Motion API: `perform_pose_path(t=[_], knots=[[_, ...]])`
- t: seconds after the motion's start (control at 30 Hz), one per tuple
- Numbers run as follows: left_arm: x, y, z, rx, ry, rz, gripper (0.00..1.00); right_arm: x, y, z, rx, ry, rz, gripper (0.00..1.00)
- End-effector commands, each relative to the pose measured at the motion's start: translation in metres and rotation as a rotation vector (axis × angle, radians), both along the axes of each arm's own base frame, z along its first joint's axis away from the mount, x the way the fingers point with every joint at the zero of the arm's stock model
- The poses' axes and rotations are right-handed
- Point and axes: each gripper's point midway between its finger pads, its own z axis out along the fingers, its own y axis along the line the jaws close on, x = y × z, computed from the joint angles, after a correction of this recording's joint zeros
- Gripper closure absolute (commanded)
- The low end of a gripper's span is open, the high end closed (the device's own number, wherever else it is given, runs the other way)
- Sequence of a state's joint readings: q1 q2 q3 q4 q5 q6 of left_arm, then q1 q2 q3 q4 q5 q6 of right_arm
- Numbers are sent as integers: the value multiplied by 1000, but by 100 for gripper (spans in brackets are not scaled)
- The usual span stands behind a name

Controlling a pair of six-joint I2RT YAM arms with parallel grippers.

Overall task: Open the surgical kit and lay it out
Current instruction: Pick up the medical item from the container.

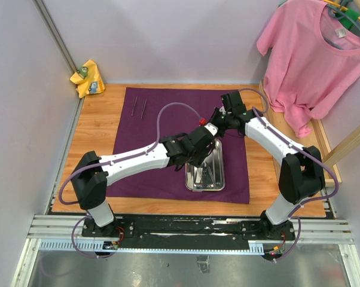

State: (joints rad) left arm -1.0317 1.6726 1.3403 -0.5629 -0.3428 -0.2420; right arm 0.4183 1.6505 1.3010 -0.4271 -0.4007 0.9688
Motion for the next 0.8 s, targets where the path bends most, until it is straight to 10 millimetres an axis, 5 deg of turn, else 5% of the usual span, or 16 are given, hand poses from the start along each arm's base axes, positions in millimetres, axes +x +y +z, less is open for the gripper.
perform_pose_path(t=[0.0, 0.4, 0.77], knots=[[7, -6, 10, 24, -49, 14, 50, 2, -1, 9, 16, -7, -3, 99], [5, -7, 14, 64, -76, 23, 51, 3, -2, -3, -1, 12, -2, 99], [3, -8, 12, 81, -76, 14, 74, 4, -2, -9, -7, 18, -4, 99]])
